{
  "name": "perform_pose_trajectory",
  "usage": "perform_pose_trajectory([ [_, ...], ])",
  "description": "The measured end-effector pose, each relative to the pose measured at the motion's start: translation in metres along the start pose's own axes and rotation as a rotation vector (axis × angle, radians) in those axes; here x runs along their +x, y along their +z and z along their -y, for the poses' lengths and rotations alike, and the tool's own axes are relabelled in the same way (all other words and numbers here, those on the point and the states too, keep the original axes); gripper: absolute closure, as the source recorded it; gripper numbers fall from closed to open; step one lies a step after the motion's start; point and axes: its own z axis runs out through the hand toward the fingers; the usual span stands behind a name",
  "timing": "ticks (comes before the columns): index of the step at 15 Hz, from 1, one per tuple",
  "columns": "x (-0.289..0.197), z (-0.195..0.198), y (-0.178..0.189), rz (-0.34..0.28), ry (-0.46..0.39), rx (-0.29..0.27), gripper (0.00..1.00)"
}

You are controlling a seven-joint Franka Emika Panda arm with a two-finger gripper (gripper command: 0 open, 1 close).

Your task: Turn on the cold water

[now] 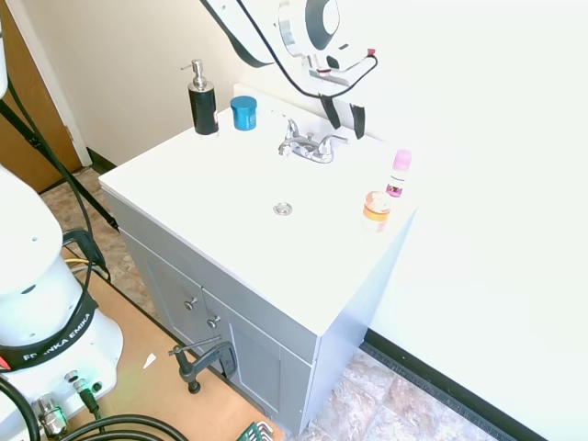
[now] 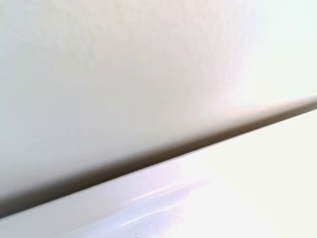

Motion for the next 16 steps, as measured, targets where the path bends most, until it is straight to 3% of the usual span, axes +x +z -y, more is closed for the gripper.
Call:
perform_pose_trajectory([
  [16, -0.013, -0.048, 0.013, 0.089, 0.028, -0.048, 0.00],
])
